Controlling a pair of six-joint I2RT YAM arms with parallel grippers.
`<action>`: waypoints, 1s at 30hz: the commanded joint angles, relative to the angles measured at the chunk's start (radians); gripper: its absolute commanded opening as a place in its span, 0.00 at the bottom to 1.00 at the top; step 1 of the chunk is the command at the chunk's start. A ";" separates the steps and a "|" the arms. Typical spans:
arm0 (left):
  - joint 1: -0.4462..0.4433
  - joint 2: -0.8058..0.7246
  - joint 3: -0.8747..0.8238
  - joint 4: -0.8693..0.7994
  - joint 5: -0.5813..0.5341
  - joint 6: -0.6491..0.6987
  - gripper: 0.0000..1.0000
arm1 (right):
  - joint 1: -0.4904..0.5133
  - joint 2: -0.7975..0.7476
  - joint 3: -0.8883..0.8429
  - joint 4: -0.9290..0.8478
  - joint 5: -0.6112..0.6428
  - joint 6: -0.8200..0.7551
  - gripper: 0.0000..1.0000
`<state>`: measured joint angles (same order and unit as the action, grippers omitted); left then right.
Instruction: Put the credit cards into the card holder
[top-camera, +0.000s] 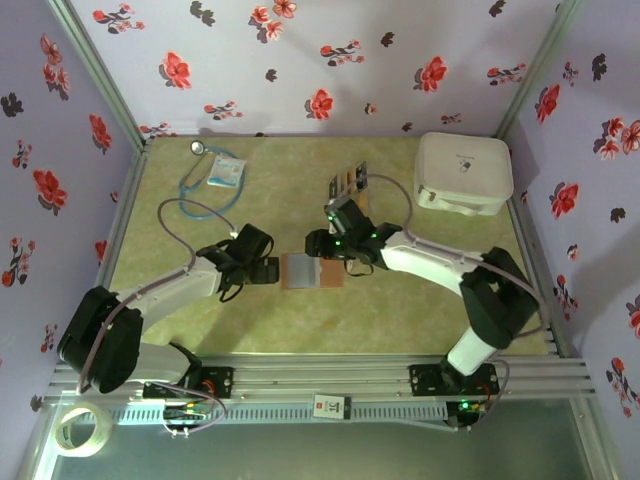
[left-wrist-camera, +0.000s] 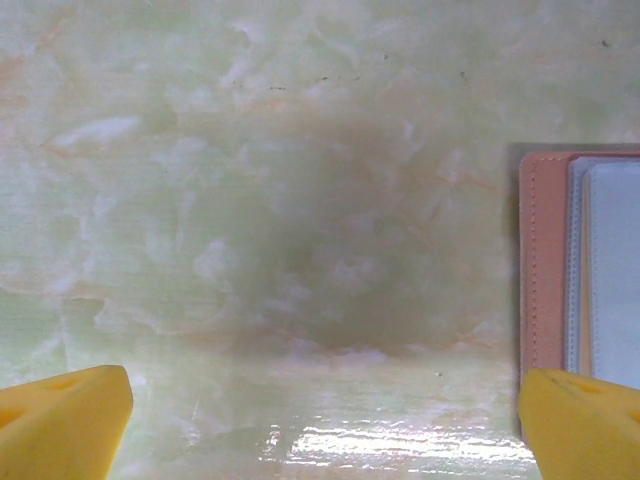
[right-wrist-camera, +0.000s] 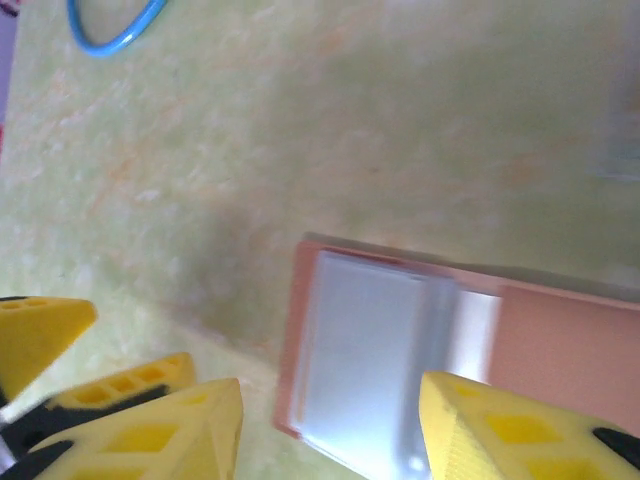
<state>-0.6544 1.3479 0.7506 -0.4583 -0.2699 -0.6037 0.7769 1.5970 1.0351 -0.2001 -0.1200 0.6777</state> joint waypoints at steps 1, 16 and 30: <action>0.002 0.020 0.036 -0.019 -0.017 0.002 1.00 | -0.028 -0.066 -0.078 -0.129 0.143 -0.068 0.50; -0.016 0.089 0.068 -0.014 -0.008 0.010 1.00 | -0.105 -0.013 -0.188 -0.059 0.120 -0.093 0.24; -0.025 0.125 0.073 0.015 0.012 0.014 1.00 | -0.177 -0.098 -0.169 -0.152 0.088 -0.154 0.26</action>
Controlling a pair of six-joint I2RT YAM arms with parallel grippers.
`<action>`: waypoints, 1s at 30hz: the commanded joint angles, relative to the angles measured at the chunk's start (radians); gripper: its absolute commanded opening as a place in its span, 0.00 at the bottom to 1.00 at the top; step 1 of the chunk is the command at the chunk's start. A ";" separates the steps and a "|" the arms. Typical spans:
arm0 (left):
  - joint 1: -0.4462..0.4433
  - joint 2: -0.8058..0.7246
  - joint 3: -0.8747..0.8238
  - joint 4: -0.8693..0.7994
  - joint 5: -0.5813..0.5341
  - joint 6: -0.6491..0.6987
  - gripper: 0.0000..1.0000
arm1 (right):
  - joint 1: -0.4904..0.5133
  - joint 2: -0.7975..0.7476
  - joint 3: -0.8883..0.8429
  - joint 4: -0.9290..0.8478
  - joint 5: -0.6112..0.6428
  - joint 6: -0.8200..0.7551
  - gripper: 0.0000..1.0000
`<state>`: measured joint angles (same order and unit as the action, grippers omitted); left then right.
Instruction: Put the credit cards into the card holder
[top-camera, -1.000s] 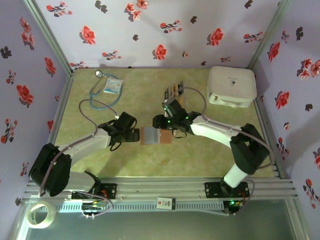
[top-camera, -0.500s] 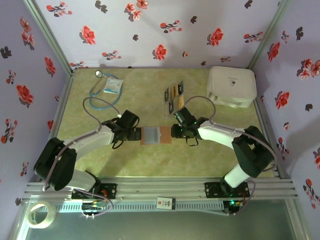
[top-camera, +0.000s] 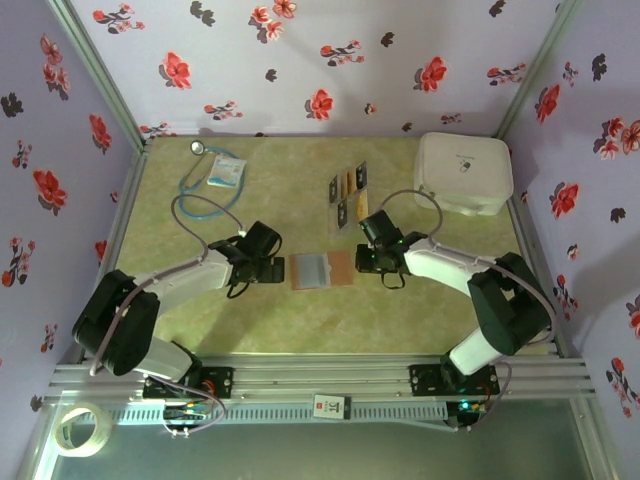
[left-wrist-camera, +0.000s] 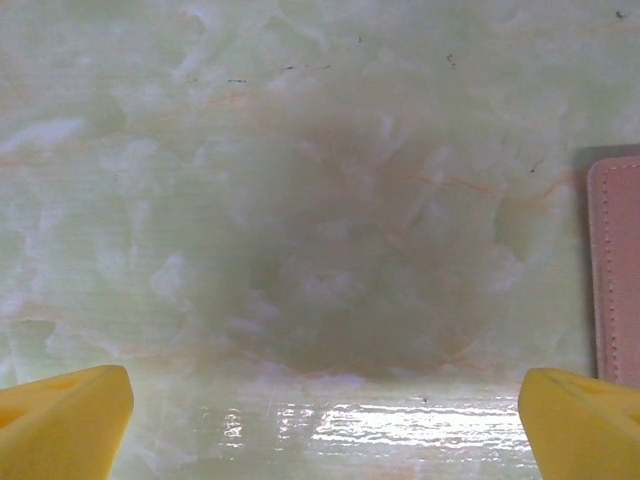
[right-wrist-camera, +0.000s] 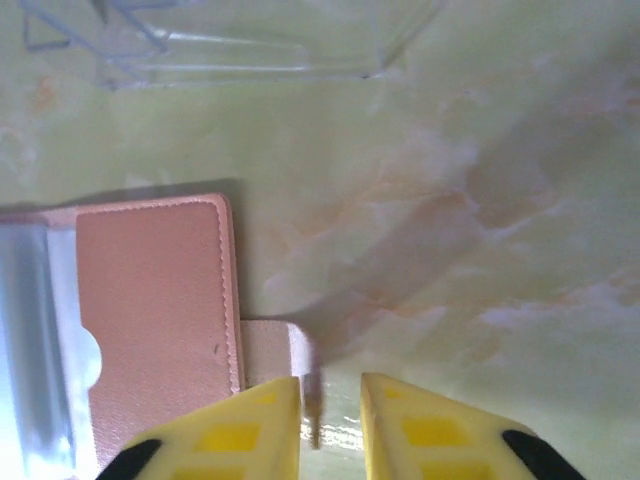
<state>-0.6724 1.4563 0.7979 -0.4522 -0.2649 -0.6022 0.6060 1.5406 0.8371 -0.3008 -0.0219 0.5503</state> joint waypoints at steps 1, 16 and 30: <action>-0.008 0.018 0.025 0.011 0.007 0.014 1.00 | -0.008 -0.054 0.051 -0.072 -0.009 -0.037 0.28; -0.008 0.027 -0.007 0.059 0.020 0.016 1.00 | -0.014 0.226 0.674 -0.441 0.125 -0.239 0.34; -0.007 0.021 -0.034 0.085 0.027 0.015 1.00 | -0.001 0.468 0.912 -0.554 0.178 -0.271 0.31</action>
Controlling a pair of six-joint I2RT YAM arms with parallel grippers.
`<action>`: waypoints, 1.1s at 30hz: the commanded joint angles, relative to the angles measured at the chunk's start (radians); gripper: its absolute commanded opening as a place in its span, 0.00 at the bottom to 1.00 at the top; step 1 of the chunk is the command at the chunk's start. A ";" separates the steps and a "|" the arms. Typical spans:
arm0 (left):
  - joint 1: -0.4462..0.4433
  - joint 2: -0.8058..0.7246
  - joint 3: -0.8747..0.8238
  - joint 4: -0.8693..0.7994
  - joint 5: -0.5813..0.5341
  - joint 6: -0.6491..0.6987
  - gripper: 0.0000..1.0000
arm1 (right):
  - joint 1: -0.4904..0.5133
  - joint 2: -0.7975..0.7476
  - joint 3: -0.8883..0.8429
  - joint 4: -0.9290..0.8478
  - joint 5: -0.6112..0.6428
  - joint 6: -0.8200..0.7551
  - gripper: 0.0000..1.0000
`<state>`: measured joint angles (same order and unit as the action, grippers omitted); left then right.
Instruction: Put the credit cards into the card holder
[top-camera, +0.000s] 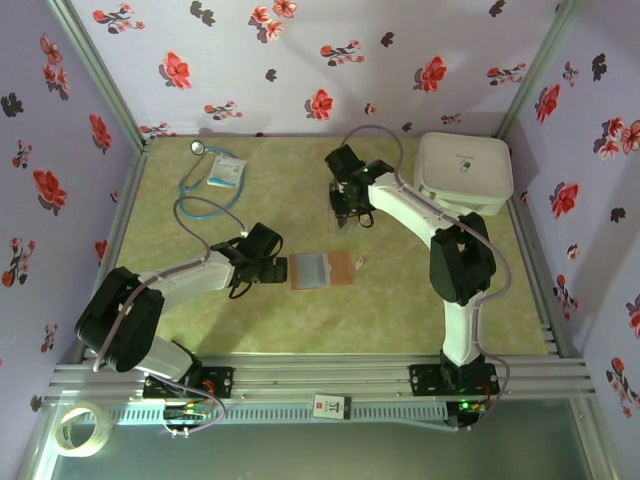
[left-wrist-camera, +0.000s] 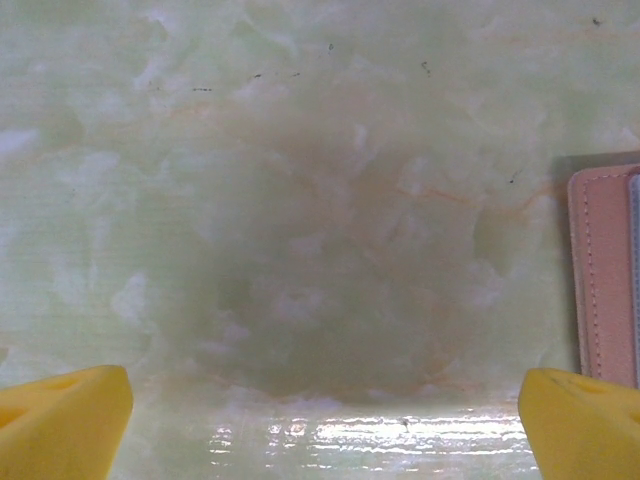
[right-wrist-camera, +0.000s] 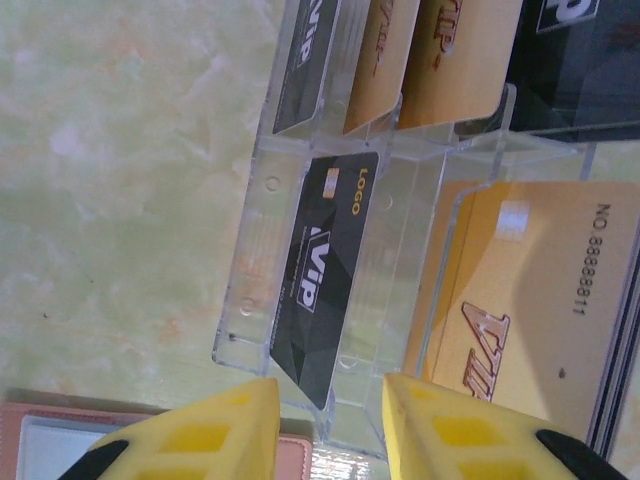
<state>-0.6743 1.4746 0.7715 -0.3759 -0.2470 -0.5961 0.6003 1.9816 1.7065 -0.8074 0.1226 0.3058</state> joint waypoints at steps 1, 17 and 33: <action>-0.005 0.006 -0.008 0.010 0.012 0.010 1.00 | 0.007 0.036 0.051 -0.050 0.035 -0.029 0.31; -0.006 0.015 -0.007 0.020 0.018 0.009 1.00 | 0.022 0.171 0.175 -0.130 0.079 -0.068 0.29; -0.004 0.018 -0.018 0.028 0.017 0.009 1.00 | 0.029 0.187 0.204 -0.139 0.047 -0.056 0.21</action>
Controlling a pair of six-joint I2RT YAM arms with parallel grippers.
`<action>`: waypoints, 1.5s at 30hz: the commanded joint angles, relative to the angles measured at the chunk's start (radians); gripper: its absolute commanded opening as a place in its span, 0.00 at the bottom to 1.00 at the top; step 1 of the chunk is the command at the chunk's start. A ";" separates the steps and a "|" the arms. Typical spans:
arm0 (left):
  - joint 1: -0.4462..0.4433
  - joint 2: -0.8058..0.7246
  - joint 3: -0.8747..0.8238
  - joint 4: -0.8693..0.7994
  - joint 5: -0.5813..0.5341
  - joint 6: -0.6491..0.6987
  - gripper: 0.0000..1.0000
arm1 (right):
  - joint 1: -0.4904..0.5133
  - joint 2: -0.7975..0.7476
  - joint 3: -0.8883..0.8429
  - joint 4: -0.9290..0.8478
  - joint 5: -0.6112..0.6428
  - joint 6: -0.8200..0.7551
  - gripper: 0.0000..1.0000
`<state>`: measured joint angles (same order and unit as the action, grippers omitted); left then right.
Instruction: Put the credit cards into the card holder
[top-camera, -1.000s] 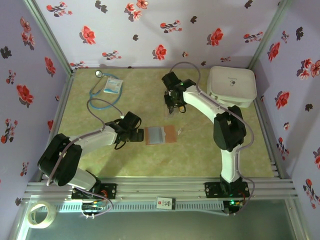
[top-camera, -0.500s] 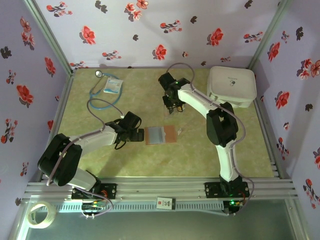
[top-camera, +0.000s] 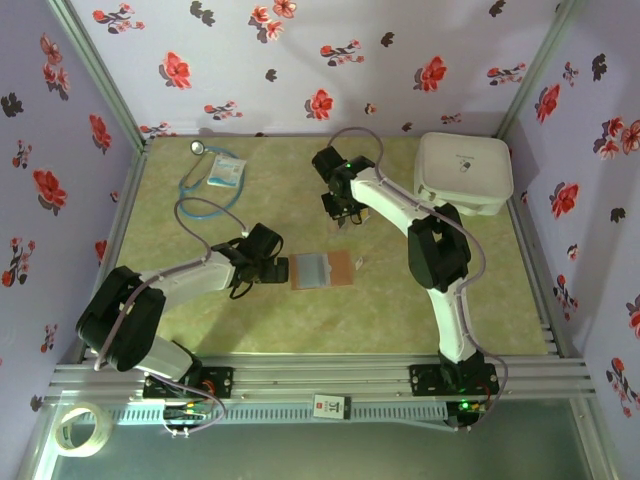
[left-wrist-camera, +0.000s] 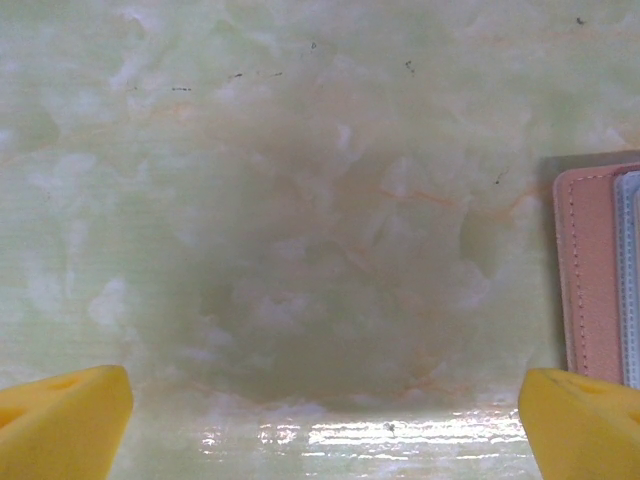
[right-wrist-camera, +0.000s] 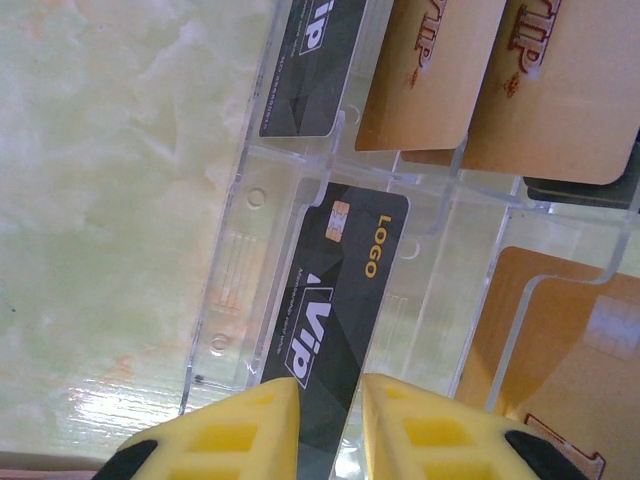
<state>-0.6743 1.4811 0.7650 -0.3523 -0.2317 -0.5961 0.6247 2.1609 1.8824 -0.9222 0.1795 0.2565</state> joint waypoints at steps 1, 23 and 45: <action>-0.004 0.009 -0.012 0.004 0.002 0.009 1.00 | 0.004 0.007 0.028 -0.022 -0.016 -0.004 0.20; -0.003 0.005 0.009 -0.019 0.000 0.019 1.00 | -0.049 -0.086 -0.031 0.041 -0.185 0.060 0.00; -0.038 -0.017 0.076 -0.043 0.019 0.052 1.00 | -0.049 -0.721 -0.915 0.811 -0.459 0.367 0.00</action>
<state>-0.6907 1.4769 0.8028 -0.3820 -0.2226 -0.5644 0.5793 1.4860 1.0771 -0.3550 -0.2077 0.5087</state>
